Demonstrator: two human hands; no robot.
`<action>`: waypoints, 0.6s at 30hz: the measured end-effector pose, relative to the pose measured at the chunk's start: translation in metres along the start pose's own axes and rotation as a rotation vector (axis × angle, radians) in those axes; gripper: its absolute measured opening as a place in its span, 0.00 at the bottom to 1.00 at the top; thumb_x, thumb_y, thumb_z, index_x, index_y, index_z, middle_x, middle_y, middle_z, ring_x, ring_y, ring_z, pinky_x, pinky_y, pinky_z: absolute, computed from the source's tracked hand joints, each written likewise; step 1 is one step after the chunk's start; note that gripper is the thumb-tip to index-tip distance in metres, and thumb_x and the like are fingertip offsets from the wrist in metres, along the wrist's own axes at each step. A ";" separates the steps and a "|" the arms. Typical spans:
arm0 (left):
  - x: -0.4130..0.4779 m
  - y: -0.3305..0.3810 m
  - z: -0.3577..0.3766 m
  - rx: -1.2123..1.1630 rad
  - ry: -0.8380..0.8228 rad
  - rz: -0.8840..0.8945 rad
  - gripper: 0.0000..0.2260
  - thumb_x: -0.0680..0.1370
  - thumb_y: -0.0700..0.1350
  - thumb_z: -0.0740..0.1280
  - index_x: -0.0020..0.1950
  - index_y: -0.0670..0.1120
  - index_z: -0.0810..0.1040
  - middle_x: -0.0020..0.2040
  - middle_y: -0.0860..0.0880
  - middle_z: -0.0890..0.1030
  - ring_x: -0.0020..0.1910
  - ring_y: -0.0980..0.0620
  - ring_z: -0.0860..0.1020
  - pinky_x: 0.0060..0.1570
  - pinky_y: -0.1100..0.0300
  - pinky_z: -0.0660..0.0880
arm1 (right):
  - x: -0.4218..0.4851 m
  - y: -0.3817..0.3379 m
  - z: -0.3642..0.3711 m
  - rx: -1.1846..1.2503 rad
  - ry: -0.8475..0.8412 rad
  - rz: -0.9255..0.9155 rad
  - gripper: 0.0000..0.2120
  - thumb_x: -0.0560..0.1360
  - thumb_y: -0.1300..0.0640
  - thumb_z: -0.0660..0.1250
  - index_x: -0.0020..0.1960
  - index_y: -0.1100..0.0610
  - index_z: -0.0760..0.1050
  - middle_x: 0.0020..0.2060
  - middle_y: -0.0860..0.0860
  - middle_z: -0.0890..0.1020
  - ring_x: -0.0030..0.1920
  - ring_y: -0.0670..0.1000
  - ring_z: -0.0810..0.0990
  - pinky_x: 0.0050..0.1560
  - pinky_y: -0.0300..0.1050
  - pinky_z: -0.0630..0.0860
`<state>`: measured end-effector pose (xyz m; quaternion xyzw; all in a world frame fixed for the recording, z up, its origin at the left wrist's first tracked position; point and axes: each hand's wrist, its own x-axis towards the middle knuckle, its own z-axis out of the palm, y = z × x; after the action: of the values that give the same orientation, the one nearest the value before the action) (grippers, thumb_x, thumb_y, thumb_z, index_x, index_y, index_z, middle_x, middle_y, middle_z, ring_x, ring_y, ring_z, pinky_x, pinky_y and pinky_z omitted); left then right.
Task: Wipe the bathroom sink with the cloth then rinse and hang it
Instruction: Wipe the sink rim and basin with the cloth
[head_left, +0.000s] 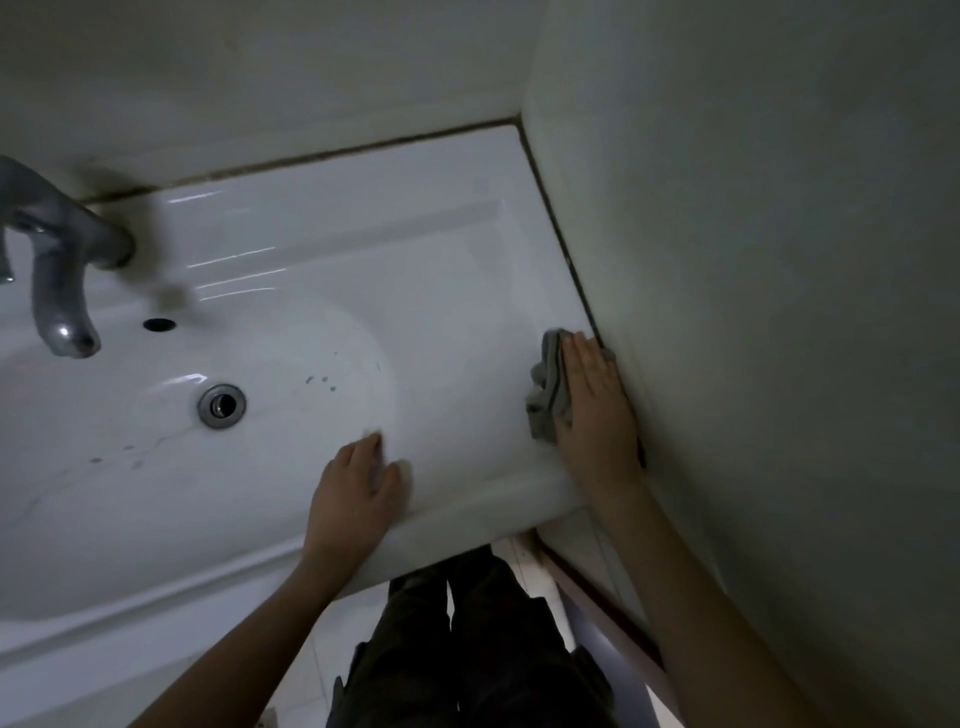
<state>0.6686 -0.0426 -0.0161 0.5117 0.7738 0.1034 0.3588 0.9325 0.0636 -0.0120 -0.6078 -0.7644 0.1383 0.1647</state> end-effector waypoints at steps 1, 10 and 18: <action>0.001 0.000 0.000 0.008 -0.003 -0.005 0.23 0.79 0.52 0.61 0.71 0.44 0.70 0.66 0.42 0.75 0.62 0.42 0.74 0.59 0.51 0.70 | -0.007 0.000 -0.005 0.041 -0.020 0.013 0.27 0.76 0.66 0.62 0.74 0.62 0.61 0.73 0.55 0.66 0.75 0.53 0.60 0.75 0.49 0.56; 0.000 0.002 0.000 0.005 0.003 -0.006 0.21 0.79 0.48 0.64 0.71 0.43 0.70 0.67 0.42 0.75 0.63 0.42 0.73 0.60 0.50 0.69 | -0.043 -0.028 -0.112 0.707 -0.220 0.163 0.26 0.72 0.60 0.72 0.67 0.47 0.70 0.62 0.37 0.76 0.65 0.41 0.74 0.63 0.35 0.71; 0.002 -0.001 0.001 0.008 0.013 0.004 0.20 0.79 0.47 0.64 0.70 0.43 0.71 0.64 0.42 0.76 0.60 0.41 0.75 0.59 0.50 0.70 | -0.065 -0.026 -0.038 0.039 -0.303 0.017 0.31 0.70 0.40 0.66 0.66 0.57 0.73 0.66 0.55 0.75 0.71 0.58 0.67 0.72 0.55 0.62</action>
<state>0.6682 -0.0415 -0.0177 0.5142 0.7755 0.1043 0.3512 0.9385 -0.0052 0.0279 -0.5832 -0.7724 0.2446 0.0583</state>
